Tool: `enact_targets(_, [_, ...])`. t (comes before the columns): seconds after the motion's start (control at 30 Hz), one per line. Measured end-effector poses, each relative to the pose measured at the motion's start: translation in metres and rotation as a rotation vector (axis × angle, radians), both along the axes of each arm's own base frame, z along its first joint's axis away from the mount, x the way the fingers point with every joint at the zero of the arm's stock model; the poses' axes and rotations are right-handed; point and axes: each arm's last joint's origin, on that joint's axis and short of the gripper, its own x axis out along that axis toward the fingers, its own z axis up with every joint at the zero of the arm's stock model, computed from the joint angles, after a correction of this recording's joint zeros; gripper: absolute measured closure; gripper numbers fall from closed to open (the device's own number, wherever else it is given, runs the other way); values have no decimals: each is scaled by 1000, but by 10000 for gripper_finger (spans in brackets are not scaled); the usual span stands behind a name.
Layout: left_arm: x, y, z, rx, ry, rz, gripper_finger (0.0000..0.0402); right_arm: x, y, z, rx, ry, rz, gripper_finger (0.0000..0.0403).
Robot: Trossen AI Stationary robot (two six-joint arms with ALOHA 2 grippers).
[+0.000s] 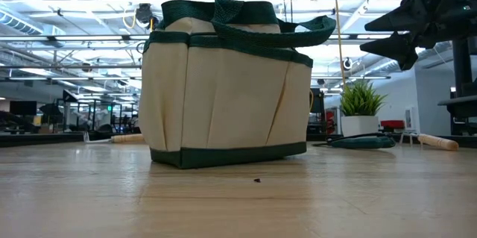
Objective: Pick & Place Garden tools in Gardening bag
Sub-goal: Put the left brown trowel into the gardening bag
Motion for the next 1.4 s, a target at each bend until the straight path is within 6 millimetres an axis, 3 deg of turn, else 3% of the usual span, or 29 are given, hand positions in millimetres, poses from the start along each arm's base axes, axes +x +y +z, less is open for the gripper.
enact_targets(0.37, [-4,4,-25,-72,-6,2,259,0,0,0,0,1,0,154])
enact_targets(0.67, [-5,6,-34,-122,-25,-24,260,0,0,0,0,1,0,154])
enact_targets(0.77, [-5,7,-36,-126,-29,-37,278,0,0,0,0,1,0,154])
enact_targets(0.93, [-5,8,-37,-118,-29,-40,337,0,0,0,1,0,0,154])
enact_targets(1.2, [-2,8,-36,-128,-60,-35,338,0,-1,0,139,-36,-39,154])
enact_targets(1.4, [8,19,-18,-132,-168,-26,338,0,-1,5,148,-90,-34,154])
